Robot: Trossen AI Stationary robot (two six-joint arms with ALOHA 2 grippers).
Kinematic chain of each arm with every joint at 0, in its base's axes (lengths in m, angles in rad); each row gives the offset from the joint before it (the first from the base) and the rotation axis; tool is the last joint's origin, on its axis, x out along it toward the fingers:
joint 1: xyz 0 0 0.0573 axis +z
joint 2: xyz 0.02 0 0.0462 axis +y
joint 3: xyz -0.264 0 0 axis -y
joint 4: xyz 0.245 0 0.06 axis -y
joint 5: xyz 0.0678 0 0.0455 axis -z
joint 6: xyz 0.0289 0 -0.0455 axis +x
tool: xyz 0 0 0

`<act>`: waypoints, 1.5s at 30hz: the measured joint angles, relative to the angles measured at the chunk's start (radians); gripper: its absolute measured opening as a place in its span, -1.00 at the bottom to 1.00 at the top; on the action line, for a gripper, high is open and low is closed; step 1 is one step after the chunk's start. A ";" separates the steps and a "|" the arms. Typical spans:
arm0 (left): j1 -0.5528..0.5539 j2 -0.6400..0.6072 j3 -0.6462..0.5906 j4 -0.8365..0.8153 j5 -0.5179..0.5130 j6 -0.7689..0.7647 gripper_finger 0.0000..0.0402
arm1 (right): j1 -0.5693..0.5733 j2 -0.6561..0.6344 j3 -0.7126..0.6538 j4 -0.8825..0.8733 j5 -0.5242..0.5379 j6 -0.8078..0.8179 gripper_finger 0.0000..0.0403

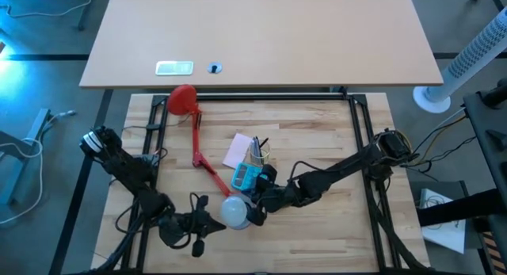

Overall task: Screw lightbulb
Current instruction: Insert the lightbulb into the red desk lamp

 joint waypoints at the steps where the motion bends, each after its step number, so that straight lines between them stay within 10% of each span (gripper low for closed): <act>1: 0.003 0.000 0.000 0.000 -0.002 0.000 -1.00 | 0.000 0.000 0.000 0.000 0.000 0.000 -1.00; 45: 0.092 -0.059 -0.006 -0.168 -0.027 0.050 -1.00 | 0.076 -0.002 0.000 -0.007 -0.061 0.027 -1.00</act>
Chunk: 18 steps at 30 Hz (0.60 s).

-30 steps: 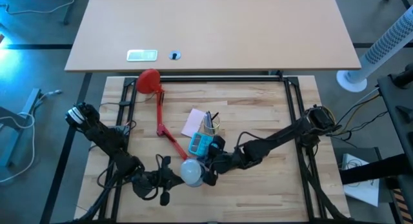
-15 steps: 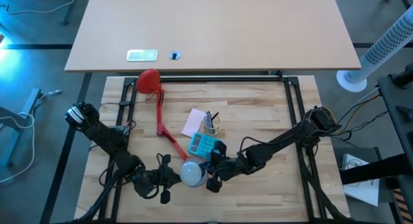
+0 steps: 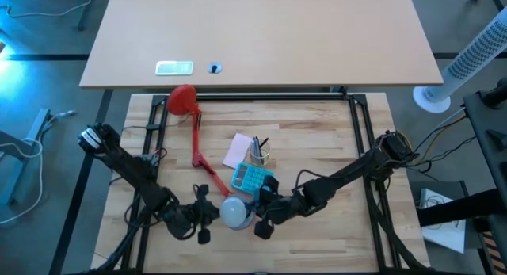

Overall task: Screw lightbulb
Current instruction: Insert the lightbulb into the red desk lamp

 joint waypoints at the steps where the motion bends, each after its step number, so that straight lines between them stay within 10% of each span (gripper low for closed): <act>1: 0.002 -0.006 0.000 -0.009 0.000 0.003 -1.00 | 0.003 0.000 0.000 0.000 0.000 0.000 -1.00; 18: 0.043 -0.108 0.002 -0.181 -0.020 0.032 -1.00 | 0.042 0.000 0.001 0.005 -0.029 -0.005 -1.00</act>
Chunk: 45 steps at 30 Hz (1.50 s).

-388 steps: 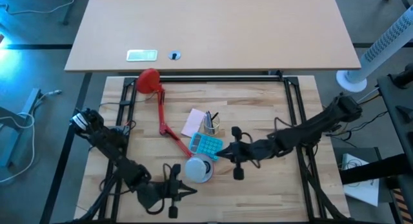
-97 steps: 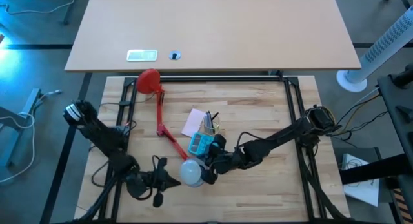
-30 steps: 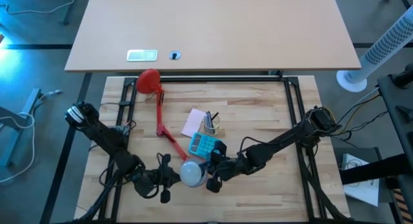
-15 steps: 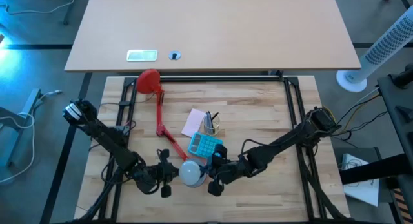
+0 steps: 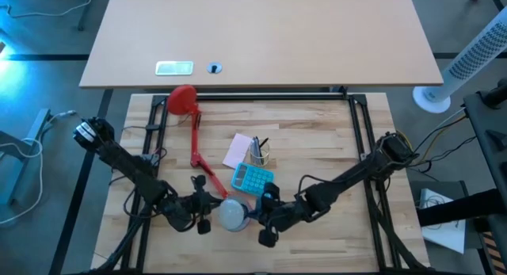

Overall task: Screw lightbulb
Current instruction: Insert the lightbulb into the red desk lamp

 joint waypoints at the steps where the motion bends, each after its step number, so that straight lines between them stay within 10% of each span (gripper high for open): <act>1: 0.002 -0.006 0.000 -0.016 0.000 -0.003 -1.00 | 0.002 0.000 0.000 0.000 -0.006 -0.001 -1.00; 20: -0.190 -0.205 -0.001 -0.253 0.197 -0.263 -1.00 | -0.019 0.000 0.000 0.001 -0.013 -0.023 -1.00; 45: -0.221 0.162 -0.001 -0.161 0.128 -0.406 -1.00 | 0.008 -0.158 0.000 -0.215 0.076 -0.020 -1.00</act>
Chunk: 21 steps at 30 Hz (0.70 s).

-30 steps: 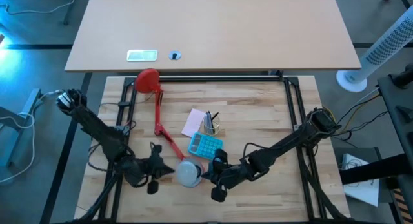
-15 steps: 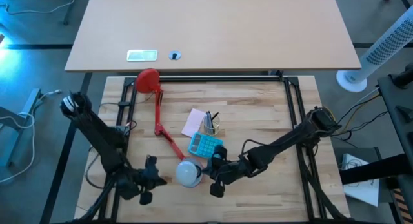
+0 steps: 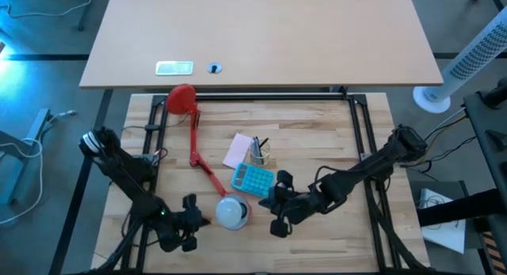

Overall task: Screw lightbulb
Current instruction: Insert the lightbulb into the red desk lamp

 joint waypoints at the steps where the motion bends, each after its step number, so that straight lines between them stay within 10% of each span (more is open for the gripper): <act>1: 0.001 0.012 0.001 0.015 -0.001 0.001 -1.00 | 0.002 -0.001 0.000 0.000 0.006 0.000 -1.00; 21: 0.139 0.099 0.000 0.394 -0.141 0.327 -1.00 | 0.012 -0.002 0.000 0.007 0.027 0.008 -1.00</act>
